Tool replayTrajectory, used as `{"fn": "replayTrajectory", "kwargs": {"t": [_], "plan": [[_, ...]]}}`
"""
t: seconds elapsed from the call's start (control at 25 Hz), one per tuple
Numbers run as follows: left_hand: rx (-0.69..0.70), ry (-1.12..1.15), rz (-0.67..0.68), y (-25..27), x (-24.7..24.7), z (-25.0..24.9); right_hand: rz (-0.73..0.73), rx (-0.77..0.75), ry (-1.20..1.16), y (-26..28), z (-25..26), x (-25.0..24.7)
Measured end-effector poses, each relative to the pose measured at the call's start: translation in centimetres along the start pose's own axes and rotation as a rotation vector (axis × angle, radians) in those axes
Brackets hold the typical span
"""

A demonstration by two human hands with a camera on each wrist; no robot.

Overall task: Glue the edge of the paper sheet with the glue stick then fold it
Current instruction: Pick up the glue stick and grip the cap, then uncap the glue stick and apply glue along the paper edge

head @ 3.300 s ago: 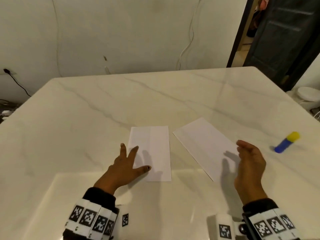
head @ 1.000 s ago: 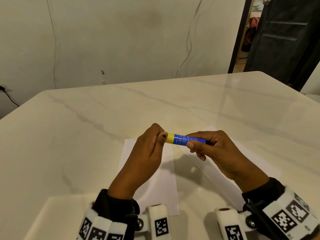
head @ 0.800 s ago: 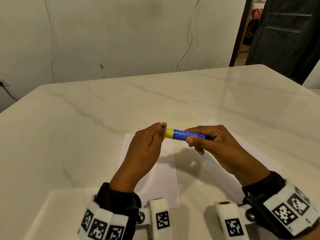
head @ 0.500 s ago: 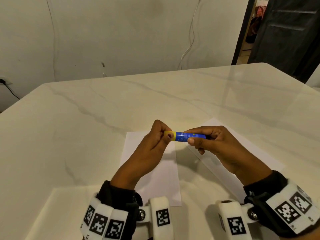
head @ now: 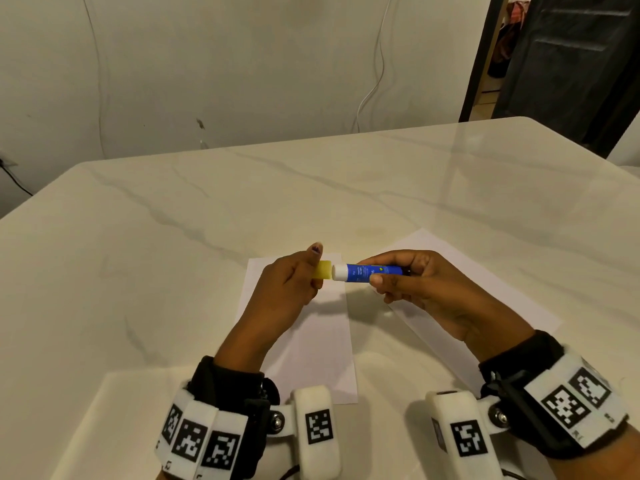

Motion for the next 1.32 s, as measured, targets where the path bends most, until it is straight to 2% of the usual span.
{"fn": "replayTrajectory", "kwargs": {"t": [0.16,0.32,0.52,0.68,0.88,1.08,1.32], "plan": [[-0.010,0.109,-0.056,-0.2,-0.9,0.4,-0.086,0.089,-0.122,-0.2,-0.5,-1.0],[-0.006,0.284,-0.105,-0.3,-2.0,0.3,-0.106,0.137,-0.265,-0.3,-1.0,-1.3],[0.076,0.524,-0.164,0.0,-5.5,-0.1,-0.103,0.166,-0.516,0.1,-1.1,-1.7],[0.003,0.447,-0.185,2.4,-7.0,0.8,-0.166,0.128,-0.543,1.4,0.1,-2.2],[-0.166,0.397,-0.304,6.4,-8.0,2.9,-0.237,0.166,-0.669,5.0,-1.2,-0.3],[-0.280,0.167,-0.359,9.5,-10.9,5.3,-0.192,0.244,-0.823,10.6,-2.8,2.5],[-0.442,0.047,-0.371,9.8,-11.6,8.0,-0.175,0.323,-0.999,13.3,-2.9,6.5]]}}
Point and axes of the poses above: each hand's wrist, its own y-axis away from the middle knuckle, its own x-axis out of the palm, z = x × y, the point moved 7 cm from there along -y, towards the middle knuckle, and after that the axes turned 3 degrees about -z, right-handed, at the moved point
